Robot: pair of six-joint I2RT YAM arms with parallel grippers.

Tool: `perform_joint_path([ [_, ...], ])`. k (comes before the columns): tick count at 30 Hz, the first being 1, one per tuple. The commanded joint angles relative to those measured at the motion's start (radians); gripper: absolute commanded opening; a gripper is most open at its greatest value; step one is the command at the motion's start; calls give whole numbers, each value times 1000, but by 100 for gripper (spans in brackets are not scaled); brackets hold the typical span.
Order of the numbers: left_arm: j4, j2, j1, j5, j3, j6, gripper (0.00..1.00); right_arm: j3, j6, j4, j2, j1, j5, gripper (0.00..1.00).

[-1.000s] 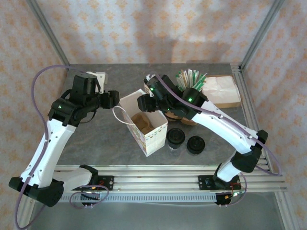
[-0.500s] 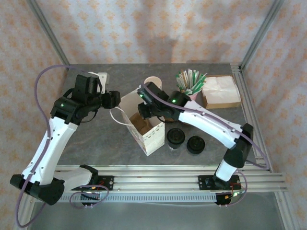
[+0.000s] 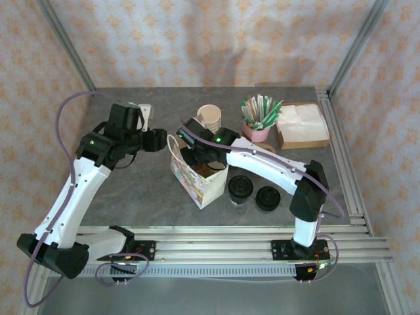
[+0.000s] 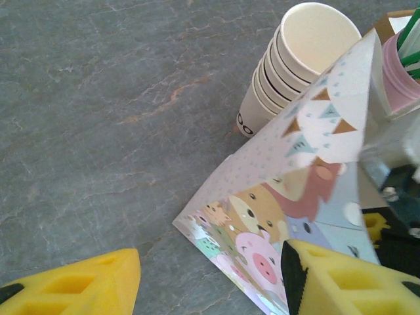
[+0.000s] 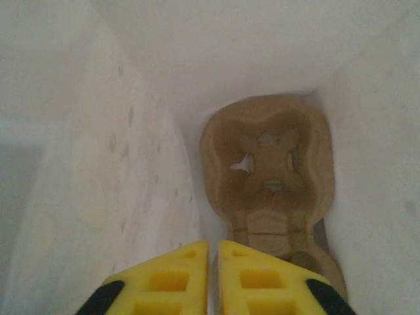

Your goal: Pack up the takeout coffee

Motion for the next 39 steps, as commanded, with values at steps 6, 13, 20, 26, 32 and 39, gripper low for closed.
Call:
perform_joint_path([
  [6, 30, 20, -8, -21, -11, -4, 60, 95, 1, -81, -17, 6, 19, 21],
  [13, 40, 18, -7, -19, -15, -8, 60, 145, 8, -117, -101, 12, 87, 35],
  [20, 39, 15, -7, -33, -13, -18, 61, 206, -4, -149, -132, 21, 121, 42],
  [26, 47, 8, -7, -48, -16, -27, 61, 230, -6, -118, -118, 56, 106, 36],
  [32, 52, 4, -7, -50, -19, -30, 60, 294, -12, -200, -30, 69, 160, 11],
  [39, 56, -7, -7, -41, -35, -31, 60, 291, -6, -209, 14, 53, 180, 3],
])
